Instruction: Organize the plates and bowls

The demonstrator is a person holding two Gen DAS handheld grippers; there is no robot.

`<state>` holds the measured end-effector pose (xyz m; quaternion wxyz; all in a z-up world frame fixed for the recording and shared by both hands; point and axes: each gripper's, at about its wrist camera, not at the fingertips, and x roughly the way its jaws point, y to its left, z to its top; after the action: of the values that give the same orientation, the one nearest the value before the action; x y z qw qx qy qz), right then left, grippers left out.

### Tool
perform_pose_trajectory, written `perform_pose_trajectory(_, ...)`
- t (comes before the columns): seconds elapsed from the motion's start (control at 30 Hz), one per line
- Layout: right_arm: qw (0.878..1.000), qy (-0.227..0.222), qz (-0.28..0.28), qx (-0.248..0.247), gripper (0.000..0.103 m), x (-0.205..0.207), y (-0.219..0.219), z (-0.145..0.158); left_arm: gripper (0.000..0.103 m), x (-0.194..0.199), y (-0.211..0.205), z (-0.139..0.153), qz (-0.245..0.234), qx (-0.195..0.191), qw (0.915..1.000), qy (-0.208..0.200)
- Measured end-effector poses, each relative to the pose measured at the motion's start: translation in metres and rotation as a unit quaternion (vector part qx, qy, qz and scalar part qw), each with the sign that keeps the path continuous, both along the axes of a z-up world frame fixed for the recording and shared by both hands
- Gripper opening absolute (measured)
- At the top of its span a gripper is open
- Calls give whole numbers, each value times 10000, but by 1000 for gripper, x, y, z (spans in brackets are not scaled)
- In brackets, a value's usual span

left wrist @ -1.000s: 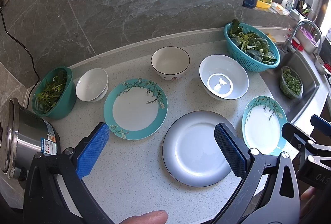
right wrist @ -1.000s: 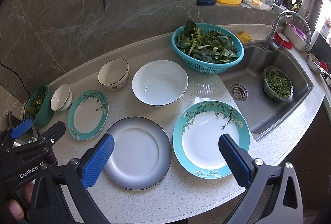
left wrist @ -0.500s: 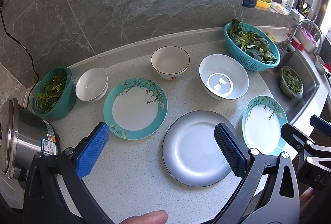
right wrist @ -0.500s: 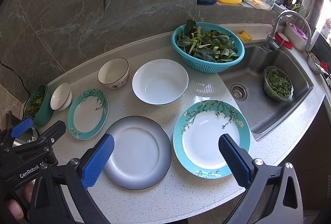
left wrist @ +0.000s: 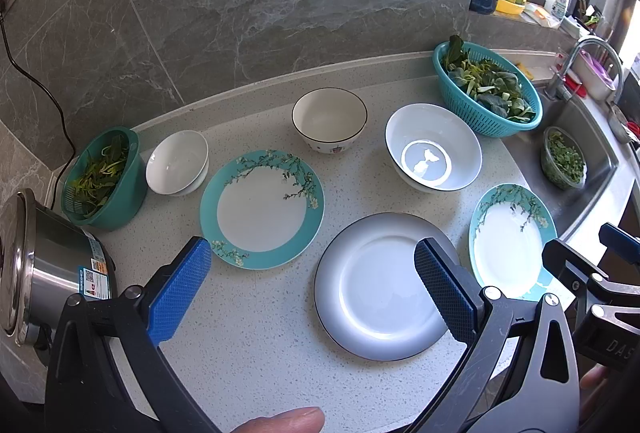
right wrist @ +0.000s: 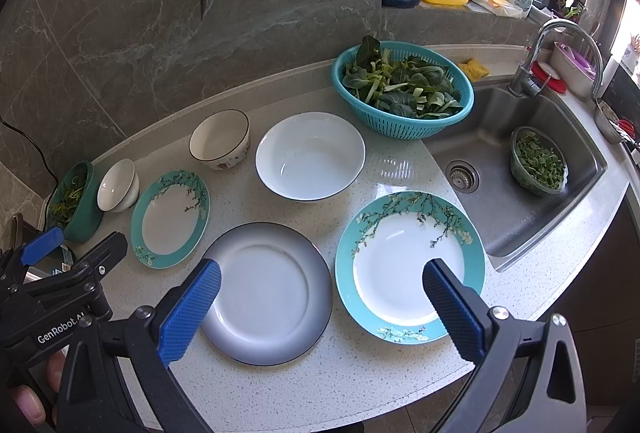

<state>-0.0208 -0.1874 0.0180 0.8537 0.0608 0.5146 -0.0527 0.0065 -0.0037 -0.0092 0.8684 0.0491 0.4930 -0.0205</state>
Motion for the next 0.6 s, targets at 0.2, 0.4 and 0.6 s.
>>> perform_pose_trajectory(0.2, 10000, 10, -1, 7, 103, 1, 0, -1, 103, -1, 0, -3, 3, 7, 10000, 13)
perform_pose_trajectory(0.4, 10000, 23, -8, 8, 103, 0, 0, -1, 103, -2, -1, -6, -8, 3, 10000, 20)
perform_pose_trajectory(0.6, 9997, -29, -16, 238, 103, -11, -3, -17, 103, -12, 5, -24, -174, 34, 9997, -159)
